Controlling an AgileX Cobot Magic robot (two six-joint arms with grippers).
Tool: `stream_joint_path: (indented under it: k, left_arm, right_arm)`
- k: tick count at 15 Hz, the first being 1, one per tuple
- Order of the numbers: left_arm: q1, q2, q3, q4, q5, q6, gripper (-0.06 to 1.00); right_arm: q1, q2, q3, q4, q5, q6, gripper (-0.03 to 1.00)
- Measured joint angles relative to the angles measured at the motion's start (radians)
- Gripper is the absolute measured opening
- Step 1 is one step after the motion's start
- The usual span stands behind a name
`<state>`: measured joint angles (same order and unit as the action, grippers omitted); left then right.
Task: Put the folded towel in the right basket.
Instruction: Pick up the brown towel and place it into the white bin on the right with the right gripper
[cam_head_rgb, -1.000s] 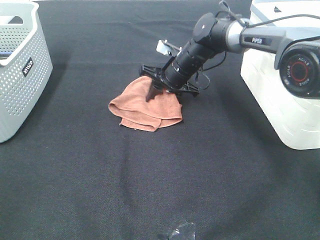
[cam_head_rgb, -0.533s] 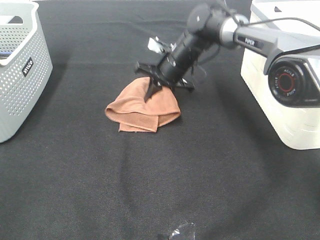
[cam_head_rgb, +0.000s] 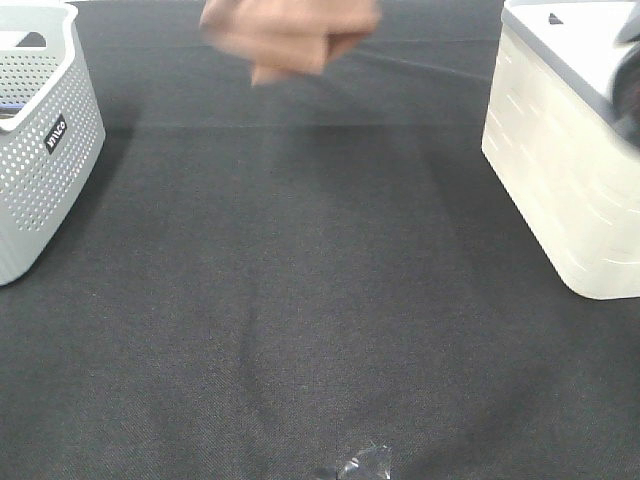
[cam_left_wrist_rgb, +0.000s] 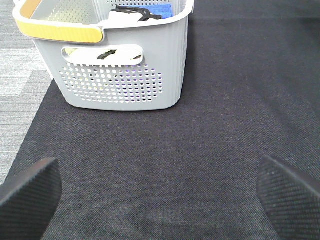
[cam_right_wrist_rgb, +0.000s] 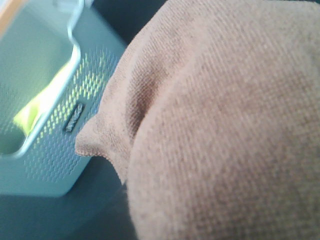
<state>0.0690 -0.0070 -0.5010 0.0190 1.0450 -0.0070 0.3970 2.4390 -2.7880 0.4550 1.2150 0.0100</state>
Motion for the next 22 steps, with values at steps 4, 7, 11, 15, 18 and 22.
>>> stream_joint_path:
  k: [4, 7, 11, 15, 18, 22]
  left_arm:
    - [0.0, 0.0, 0.0, 0.0, -0.001, 0.0, 0.99]
    - [0.0, 0.0, 0.0, 0.0, -0.001, 0.0, 0.99]
    - [0.0, 0.0, 0.0, 0.0, -0.001, 0.007, 0.99]
    - [0.0, 0.0, 0.0, 0.0, -0.001, 0.007, 0.99]
    - [0.0, 0.0, 0.0, 0.0, -0.001, 0.007, 0.99]
    - [0.0, 0.0, 0.0, 0.0, -0.001, 0.007, 0.99]
  right_arm:
    - [-0.091, -0.236, 0.026, -0.334, 0.001, -0.017, 0.16]
    - [-0.119, -0.323, 0.106, -0.526, 0.001, -0.025, 0.16]
    - [-0.257, -0.372, 0.366, -0.68, 0.011, -0.041, 0.16]
    - [-0.426, -0.372, 0.6, -0.641, 0.013, 0.039, 0.16]
    - [-0.457, -0.358, 0.692, -0.611, 0.014, 0.043, 0.16]
    - [-0.455, -0.347, 0.698, -0.575, 0.013, 0.043, 0.17]
